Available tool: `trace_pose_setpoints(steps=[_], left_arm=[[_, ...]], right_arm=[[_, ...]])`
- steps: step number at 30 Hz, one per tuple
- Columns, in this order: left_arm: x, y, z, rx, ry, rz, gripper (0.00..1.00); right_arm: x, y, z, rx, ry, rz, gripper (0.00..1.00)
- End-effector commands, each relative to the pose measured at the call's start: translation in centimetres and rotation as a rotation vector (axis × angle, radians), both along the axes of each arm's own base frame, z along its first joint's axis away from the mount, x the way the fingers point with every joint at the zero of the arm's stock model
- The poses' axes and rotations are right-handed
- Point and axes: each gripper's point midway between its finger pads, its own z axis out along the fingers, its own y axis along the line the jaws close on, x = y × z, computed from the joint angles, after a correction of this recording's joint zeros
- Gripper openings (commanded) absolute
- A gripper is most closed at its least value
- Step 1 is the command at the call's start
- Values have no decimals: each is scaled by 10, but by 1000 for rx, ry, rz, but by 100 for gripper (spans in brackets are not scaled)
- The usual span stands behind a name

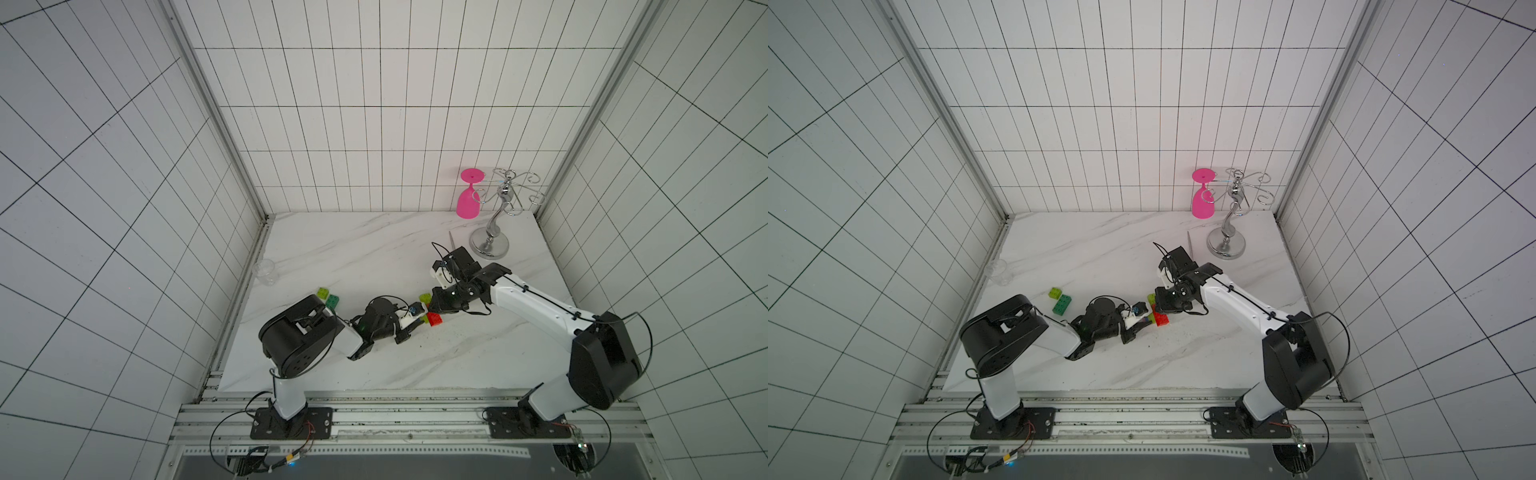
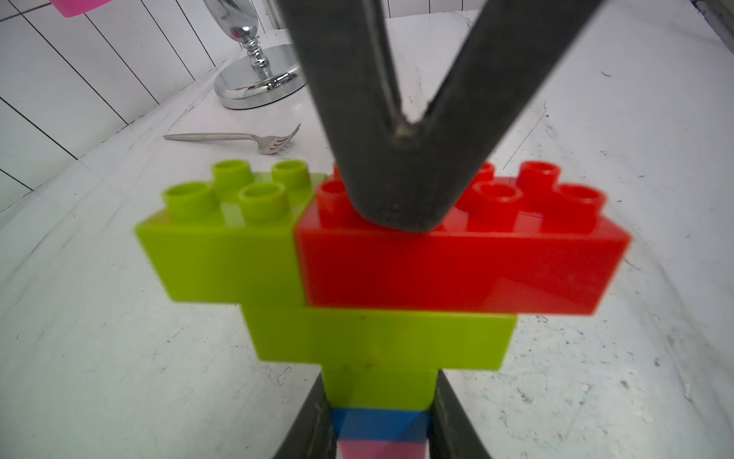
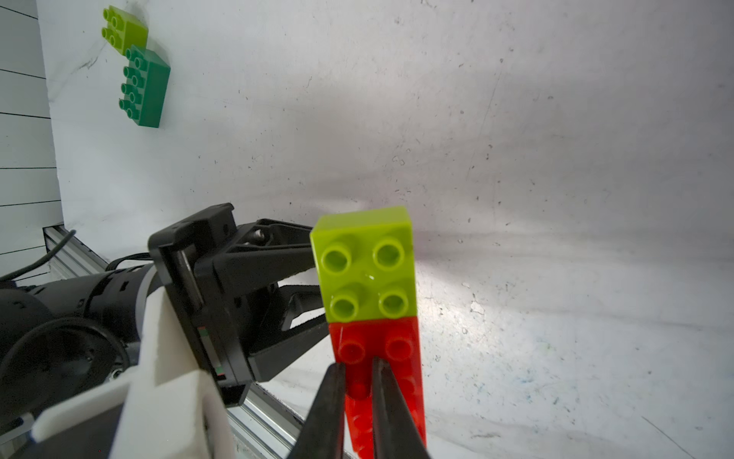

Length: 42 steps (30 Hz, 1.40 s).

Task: Assemble a spoon with lego
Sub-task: Assemble the lego brick with the lego brick, then move the lego brick at the center of the board.

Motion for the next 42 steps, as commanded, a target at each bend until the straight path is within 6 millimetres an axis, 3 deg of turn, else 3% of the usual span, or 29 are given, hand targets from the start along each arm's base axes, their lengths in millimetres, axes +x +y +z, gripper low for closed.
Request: trace_pose_setpoints(steps=[1, 5, 13, 18, 21, 26, 30, 35, 42], left_arm=[[-5, -4, -2, -6, -3, -30, 0], [-5, -4, -3, -5, -1, -28, 0], [-5, 0, -5, -15, 6, -9, 0], [-5, 11, 10, -42, -17, 43, 0], [-5, 25, 23, -60, -20, 108, 0], [1, 68, 57, -132, -15, 339, 0], [-8, 114, 95, -224, -31, 509, 0], [-27, 176, 135, -291, -43, 698, 0], [-53, 223, 189, -541, -90, 786, 0]], right_arm=[[-8, -7, -29, -52, 61, 0, 17], [-6, -5, -17, -29, 42, -4, 20], [22, -8, 79, -10, -173, -36, 39], [33, -22, 107, -38, -253, -66, 40], [43, -18, 116, -27, -291, -47, 40], [65, -7, 117, 14, -410, -32, 52], [81, 3, 103, 51, -475, -38, 58], [91, 35, 74, 190, -447, 2, 57], [93, 101, 37, 331, -382, 87, 54]])
